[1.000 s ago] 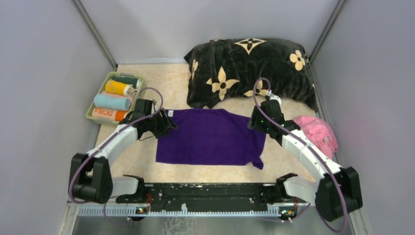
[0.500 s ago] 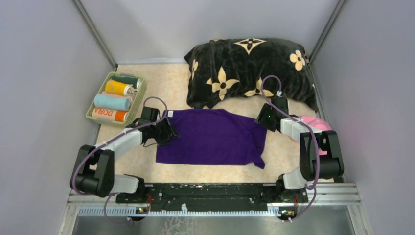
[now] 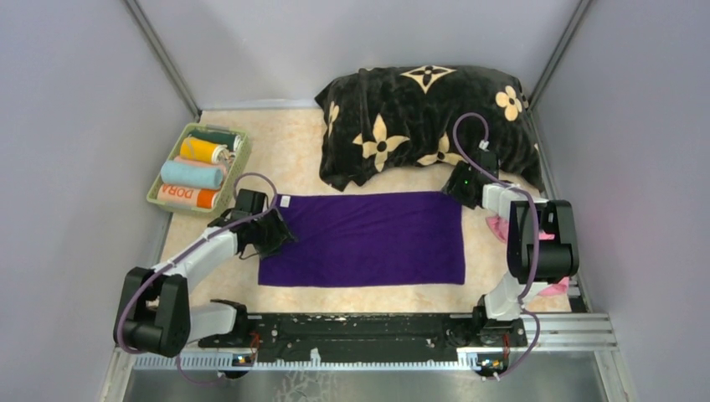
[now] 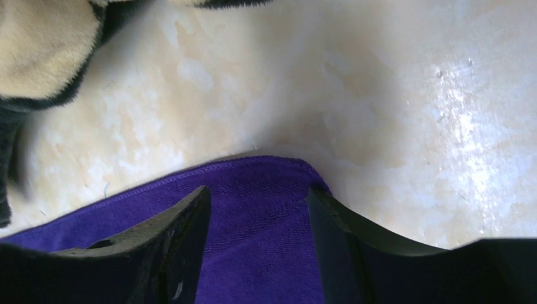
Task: Roll the towels
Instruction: Fold the towel at the center of the board.
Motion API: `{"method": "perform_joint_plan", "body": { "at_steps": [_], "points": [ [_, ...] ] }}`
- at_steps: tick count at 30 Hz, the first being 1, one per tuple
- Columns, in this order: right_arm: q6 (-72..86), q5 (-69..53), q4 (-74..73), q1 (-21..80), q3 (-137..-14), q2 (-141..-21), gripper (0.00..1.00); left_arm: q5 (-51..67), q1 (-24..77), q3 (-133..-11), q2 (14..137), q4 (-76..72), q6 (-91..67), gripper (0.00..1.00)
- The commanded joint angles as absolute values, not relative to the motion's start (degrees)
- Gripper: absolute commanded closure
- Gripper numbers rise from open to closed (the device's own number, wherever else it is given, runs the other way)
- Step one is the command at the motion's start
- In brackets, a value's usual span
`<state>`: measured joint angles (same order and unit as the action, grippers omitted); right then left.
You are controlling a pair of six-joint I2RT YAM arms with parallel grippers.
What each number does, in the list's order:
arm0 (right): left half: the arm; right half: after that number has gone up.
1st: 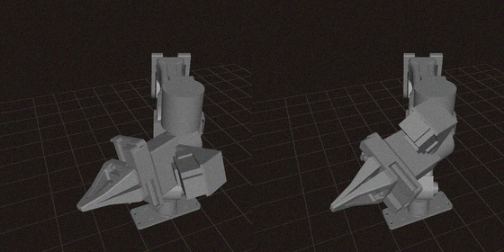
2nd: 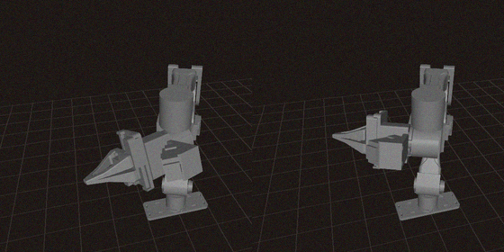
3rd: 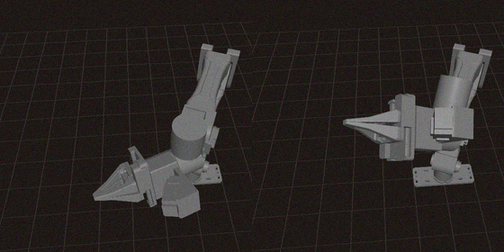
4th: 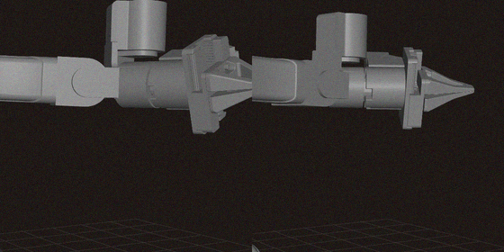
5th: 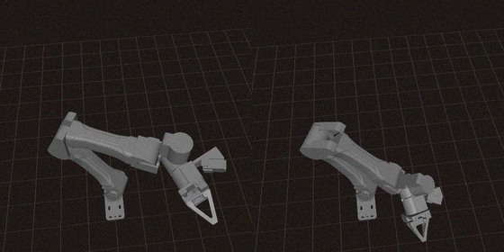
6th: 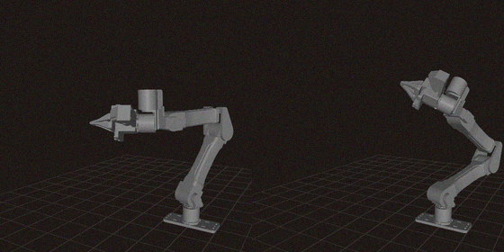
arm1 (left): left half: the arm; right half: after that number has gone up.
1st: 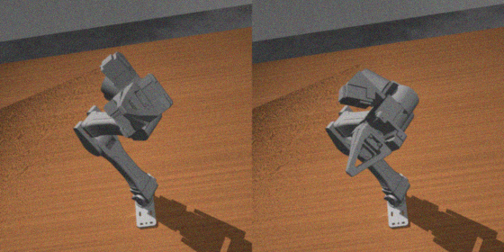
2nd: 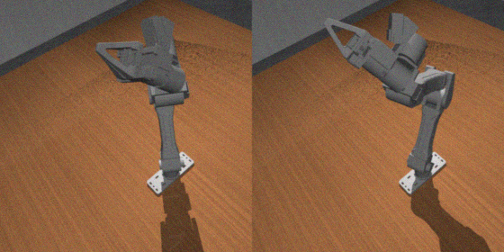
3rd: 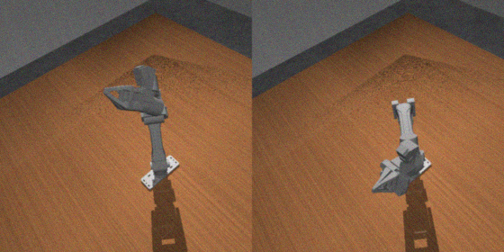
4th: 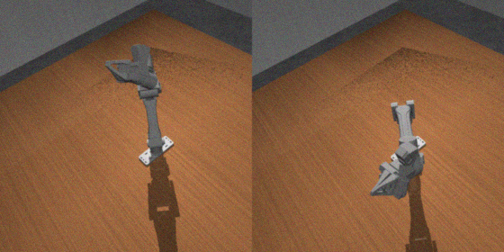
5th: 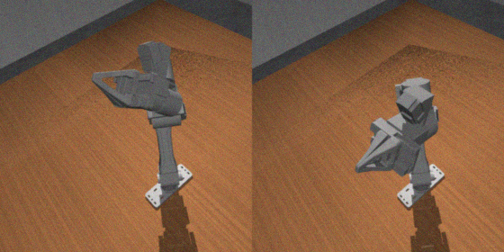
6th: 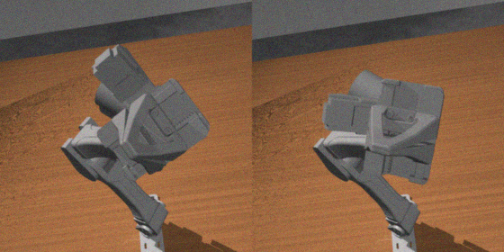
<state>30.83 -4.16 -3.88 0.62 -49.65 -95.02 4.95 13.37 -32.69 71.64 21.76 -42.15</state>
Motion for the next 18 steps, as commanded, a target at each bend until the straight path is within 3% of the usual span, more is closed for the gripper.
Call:
{"method": "perform_joint_plan", "body": {
  "at_steps": [1,10,18],
  "points": [
    [25.85,-3.59,-10.74,0.8,-51.89,-91.25,0.41,2.23,13.01,-31.08,69.49,29.26,-40.46,0.31],
    [22.19,-4.21,-20.7,6.92,-51.54,-80.82,0.41,4.33,13.02,-43.32,67.51,30.92,-35.64,0.27],
    [24.62,-8.04,-26.32,8.73,-44.77,-74.33,0.41,2.93,12.66,-50.76,80.72,24.92,-32.7,0.28]
  ]
}}
